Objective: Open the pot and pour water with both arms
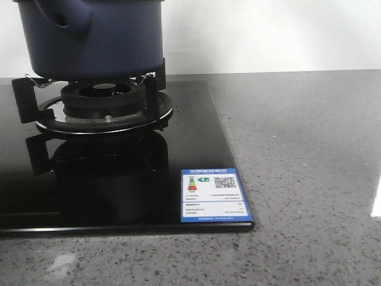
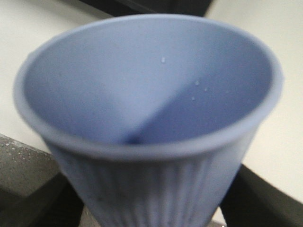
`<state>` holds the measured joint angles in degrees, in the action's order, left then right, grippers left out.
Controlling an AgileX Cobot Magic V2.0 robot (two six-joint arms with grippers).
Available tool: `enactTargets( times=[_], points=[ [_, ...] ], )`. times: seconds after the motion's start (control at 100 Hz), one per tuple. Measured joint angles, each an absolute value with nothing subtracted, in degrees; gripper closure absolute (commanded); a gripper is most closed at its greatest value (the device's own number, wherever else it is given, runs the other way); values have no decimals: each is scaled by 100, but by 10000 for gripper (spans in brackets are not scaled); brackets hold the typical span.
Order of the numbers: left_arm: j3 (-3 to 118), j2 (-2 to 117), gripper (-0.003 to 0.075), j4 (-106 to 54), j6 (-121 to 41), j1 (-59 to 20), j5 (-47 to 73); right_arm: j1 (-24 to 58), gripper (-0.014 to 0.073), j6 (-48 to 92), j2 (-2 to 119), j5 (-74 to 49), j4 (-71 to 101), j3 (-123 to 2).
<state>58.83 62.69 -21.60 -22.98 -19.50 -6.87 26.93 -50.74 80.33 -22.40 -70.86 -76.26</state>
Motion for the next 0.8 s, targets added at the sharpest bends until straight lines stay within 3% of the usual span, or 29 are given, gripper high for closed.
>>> enactTargets(
  times=[0.42,0.6,0.8],
  points=[
    [5883,6269,380,-2160,-2298,-1950,-687,-125,274,-5750,6277,787,-7190,-4907],
    [5883,6269,380,-2160,-2298,-1950,-687,-1214,274,-5780,6214,2023,-7267,-4011],
    [5883,6269,380,-2160,-2298,-1950,-687,-1654,274,-5253,6621,2974,-6981,-3448]
  ],
)
